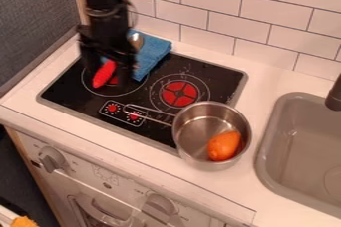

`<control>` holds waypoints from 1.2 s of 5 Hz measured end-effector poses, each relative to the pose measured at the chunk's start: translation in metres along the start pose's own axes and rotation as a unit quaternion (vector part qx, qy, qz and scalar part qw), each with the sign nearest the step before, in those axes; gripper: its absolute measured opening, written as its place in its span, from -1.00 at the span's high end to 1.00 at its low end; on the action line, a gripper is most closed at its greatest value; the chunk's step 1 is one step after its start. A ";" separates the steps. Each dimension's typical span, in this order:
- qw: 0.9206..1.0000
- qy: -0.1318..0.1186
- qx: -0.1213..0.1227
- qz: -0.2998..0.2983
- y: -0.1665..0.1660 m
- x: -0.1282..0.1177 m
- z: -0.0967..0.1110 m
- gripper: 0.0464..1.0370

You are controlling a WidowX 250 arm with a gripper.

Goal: Take the orange spoon to the right side of the burner

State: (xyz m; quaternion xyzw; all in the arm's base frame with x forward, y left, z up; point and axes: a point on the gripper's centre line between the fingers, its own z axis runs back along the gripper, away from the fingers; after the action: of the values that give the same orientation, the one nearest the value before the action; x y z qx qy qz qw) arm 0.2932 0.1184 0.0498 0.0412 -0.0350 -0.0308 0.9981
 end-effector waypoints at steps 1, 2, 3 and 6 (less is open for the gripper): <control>0.999 0.024 -0.007 0.026 0.011 -0.007 -0.021 -0.93; 0.999 0.038 -0.011 0.035 0.015 -0.001 -0.036 -0.93; 0.998 0.041 -0.008 0.041 0.018 0.006 -0.042 -0.93; 0.999 0.043 0.005 0.024 0.019 0.034 -0.044 -0.20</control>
State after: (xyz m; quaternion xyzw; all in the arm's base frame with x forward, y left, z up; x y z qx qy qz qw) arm 0.3313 0.1383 0.0098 0.0471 0.0070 -0.0047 0.9989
